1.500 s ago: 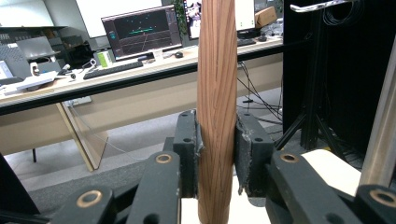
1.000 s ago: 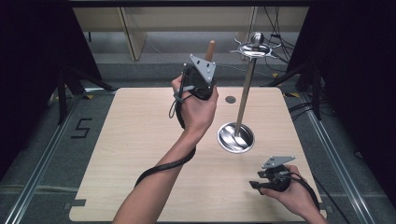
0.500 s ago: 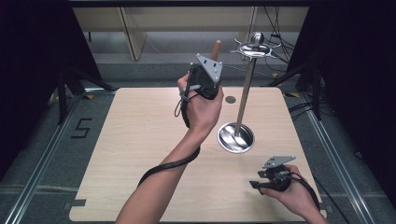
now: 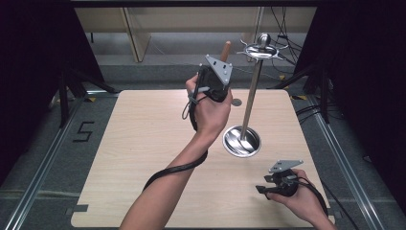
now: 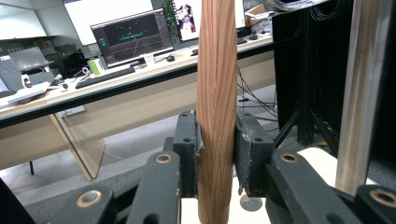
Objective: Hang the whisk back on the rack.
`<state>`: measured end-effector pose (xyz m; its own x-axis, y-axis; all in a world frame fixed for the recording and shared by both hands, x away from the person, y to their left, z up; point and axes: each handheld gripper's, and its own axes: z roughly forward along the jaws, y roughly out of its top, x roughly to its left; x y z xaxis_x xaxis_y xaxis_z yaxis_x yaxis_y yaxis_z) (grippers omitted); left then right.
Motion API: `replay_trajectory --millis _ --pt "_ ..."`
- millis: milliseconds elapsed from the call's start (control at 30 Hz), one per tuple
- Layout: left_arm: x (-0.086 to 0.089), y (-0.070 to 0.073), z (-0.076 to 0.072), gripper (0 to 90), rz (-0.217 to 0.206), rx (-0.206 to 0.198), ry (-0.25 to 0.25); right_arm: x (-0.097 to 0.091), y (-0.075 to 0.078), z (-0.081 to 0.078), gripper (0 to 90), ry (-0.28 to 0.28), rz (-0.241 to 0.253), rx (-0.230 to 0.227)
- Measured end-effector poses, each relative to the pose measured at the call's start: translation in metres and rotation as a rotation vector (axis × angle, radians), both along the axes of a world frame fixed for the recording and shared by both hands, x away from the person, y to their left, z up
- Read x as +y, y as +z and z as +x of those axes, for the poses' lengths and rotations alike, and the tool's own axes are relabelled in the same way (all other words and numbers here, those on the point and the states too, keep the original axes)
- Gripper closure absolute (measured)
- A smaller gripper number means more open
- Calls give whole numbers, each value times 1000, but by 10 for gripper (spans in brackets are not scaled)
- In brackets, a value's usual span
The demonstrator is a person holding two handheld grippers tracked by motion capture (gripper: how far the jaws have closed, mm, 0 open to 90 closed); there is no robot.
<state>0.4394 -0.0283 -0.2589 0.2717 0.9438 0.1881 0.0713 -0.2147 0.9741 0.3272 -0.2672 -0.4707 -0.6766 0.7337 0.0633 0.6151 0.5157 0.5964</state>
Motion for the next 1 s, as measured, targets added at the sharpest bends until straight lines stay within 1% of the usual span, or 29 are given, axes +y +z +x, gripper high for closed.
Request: replay_trajectory --millis 33,67,333,367,467,633,667,733,967,1000 --pt "0 0 0 721 1 1 -2 0 0 0 474 -1 1 -1" --pt "-1 0 0 720 1 2 -3 -1 1 0 474 6 -8 12" --pt "-6 -2 1 721 5 0 -12 -1 2 0 473 6 -7 13" --pt "-7 -1 1 720 7 0 -13 0 -2 1 474 -6 21 -20" --pt "-8 -1 1 720 7 -1 -15 -1 2 0 474 6 -7 13" --pt "-10 0 1 720 13 -7 -18 -1 2 0 474 6 -6 12" --pt "-10 0 1 720 12 -9 -19 -1 0 0 473 4 1 0" --pt "-11 0 0 720 13 -10 -17 -1 1 0 474 6 -6 12" --pt "-15 0 -1 720 33 -17 -23 -1 2 0 474 7 -5 13" --pt "-16 -1 -1 719 31 -19 -25 0 0 0 473 3 2 -2"
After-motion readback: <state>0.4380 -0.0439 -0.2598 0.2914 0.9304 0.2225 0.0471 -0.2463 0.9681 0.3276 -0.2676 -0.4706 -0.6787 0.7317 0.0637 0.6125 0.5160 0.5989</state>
